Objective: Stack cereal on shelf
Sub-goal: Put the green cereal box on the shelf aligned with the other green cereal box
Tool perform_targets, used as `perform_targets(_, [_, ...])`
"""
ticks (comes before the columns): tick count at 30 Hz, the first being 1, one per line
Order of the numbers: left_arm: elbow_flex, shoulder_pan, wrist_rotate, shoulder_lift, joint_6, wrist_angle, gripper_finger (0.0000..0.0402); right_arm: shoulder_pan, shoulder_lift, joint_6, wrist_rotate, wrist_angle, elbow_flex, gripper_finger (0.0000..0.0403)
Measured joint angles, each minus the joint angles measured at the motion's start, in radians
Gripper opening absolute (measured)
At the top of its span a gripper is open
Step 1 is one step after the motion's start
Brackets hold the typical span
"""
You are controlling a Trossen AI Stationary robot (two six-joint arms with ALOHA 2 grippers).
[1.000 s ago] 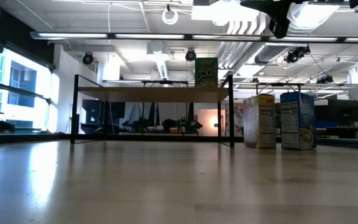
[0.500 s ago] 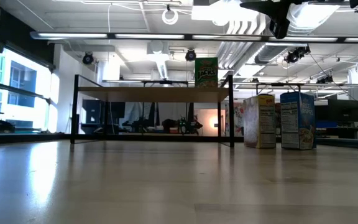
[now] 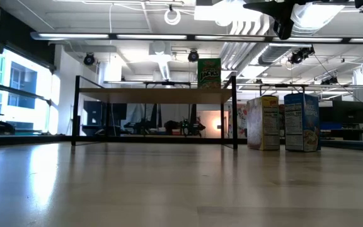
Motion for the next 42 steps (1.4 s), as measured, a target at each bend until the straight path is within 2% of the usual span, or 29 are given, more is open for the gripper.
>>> perform_targets(13, [0.002,-0.021,-0.029,0.043,-0.033,0.013,0.0266,0.000,0.000,0.000,0.000,0.000,0.000,0.0197])
perform_targets(29, [0.000,-0.040,-0.005,0.014,-0.047,-0.007,0.0266,0.000,0.000,0.000,0.006,0.000,0.000,0.0197])
perform_targets(42, [0.000,-0.048,-0.043,0.008,-0.044,-0.012,0.0266,0.000,0.000,0.000,0.023,0.000,0.000,0.0197])
